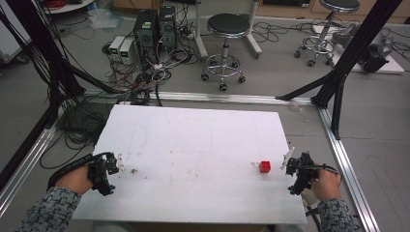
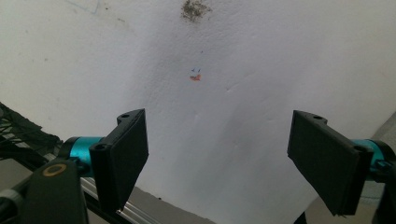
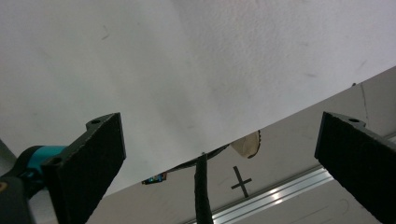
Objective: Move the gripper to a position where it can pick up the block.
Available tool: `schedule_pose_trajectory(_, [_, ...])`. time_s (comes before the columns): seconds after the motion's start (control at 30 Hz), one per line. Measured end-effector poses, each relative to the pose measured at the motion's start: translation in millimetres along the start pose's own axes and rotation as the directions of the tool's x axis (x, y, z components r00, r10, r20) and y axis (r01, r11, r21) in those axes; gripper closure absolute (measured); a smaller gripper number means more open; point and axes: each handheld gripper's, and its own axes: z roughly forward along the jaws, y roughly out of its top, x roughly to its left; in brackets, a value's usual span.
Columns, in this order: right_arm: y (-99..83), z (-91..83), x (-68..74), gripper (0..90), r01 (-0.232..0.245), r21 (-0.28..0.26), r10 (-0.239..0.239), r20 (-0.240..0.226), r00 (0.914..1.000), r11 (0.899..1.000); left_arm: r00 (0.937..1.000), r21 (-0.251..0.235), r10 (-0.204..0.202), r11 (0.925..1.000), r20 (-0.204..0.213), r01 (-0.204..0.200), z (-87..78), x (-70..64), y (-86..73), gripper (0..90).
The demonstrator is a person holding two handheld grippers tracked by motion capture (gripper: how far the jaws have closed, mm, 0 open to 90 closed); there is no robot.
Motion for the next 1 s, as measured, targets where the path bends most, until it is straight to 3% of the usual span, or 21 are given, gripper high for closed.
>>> schedule_pose_trajectory(0.3, [1.5,-4.5,-21.4,1.0,0.032,-0.031,-0.032,-0.006,0.9995,0.999,1.0,0.001,-0.002,1.0,-0.004,0.002,-3.9,2.0,0.5,20.7])
schedule_pose_trajectory(0.4, [3.8,-7.9,-30.7,1.0,0.066,-0.035,-0.065,0.007,0.9978,0.997,1.0,0.003,-0.007,1.0,-0.006,0.007,-4.3,2.4,0.2,20.7])
schedule_pose_trajectory(0.57, [11.2,-10.6,-39.1,1.0,0.12,-0.02,-0.12,-0.017,0.9926,0.993,0.9999,0.003,-0.001,1.0,-0.01,0.001,-4.3,2.6,0.5,20.7])
schedule_pose_trajectory(0.63, [19.0,-13.3,-45.1,1.0,0.161,-0.034,-0.162,-0.03,0.9864,0.986,1.0,0.004,-0.005,1.0,-0.005,0.005,-4.0,2.3,0.3,20.7])
schedule_pose_trajectory(0.7, [21.9,-14.1,-46.9,1.0,0.172,-0.042,-0.173,-0.032,0.9843,0.984,0.9999,0.004,-0.008,1.0,-0.009,0.008,-4.2,2.3,-0.1,20.7])
schedule_pose_trajectory(0.83, [37.4,-12.9,-52.2,1.0,0.246,-0.056,-0.249,-0.057,0.9667,0.968,0.9999,0.004,-0.01,0.9999,-0.01,0.01,-5.1,2.6,-1.7,20.7])
schedule_pose_trajectory(0.9, [40.4,-11.9,-52.4,1.0,0.253,-0.055,-0.256,-0.057,0.965,0.966,0.9999,0.002,-0.009,1.0,-0.011,0.009,-6.3,2.5,-2.3,20.7])
schedule_pose_trajectory(1.0, [51.7,-7.9,-54.1,1.0,0.293,-0.063,-0.297,-0.06,0.9531,0.954,0.9999,0.0,-0.009,1.0,-0.008,0.009,-8.2,2.5,-2.3,20.7])
